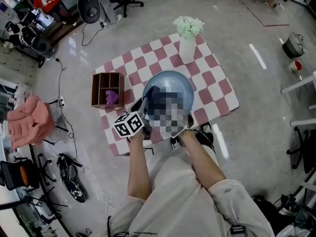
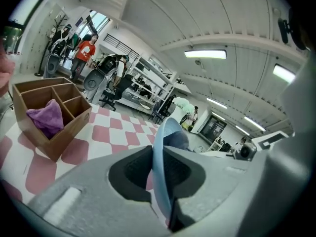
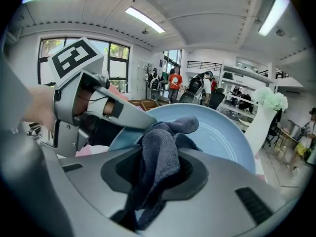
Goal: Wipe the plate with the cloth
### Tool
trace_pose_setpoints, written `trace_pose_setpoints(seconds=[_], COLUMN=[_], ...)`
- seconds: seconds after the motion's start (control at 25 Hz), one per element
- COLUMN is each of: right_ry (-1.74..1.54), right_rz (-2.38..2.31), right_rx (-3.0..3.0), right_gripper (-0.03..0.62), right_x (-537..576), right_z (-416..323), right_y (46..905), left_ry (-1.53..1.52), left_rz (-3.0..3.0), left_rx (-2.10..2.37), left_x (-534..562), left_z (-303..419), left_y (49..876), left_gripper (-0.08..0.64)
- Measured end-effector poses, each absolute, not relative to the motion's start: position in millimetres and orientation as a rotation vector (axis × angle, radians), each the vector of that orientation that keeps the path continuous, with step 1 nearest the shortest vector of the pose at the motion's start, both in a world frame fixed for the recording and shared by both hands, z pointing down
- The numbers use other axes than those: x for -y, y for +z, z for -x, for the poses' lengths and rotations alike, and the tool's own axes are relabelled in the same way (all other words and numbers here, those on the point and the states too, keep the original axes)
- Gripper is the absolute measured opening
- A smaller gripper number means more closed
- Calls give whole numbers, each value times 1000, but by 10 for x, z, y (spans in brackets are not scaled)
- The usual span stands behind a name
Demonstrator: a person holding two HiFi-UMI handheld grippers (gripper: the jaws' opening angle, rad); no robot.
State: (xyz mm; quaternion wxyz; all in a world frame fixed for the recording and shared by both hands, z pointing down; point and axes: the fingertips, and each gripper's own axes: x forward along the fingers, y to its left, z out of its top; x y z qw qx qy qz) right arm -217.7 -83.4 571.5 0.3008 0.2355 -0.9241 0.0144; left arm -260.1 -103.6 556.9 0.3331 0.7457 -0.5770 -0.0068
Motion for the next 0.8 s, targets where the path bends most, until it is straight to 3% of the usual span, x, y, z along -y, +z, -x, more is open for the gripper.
trace_pose_setpoints(seconds=[0.4,0.8], right_ry=[52,87], right_rz=[-247,-293], right_rx=[2439,2337], right_gripper=[120,120], right_x=[438,589], right_z=[2205,1784], right_y=[6011,6211], left_ry=[-81,-110], left_rz=[-1880,-1874], left_rx=[1567,1562], left_x=[1028,1038], left_z=[2781,2804], left_y=[5607,5579], left_gripper=[41,41])
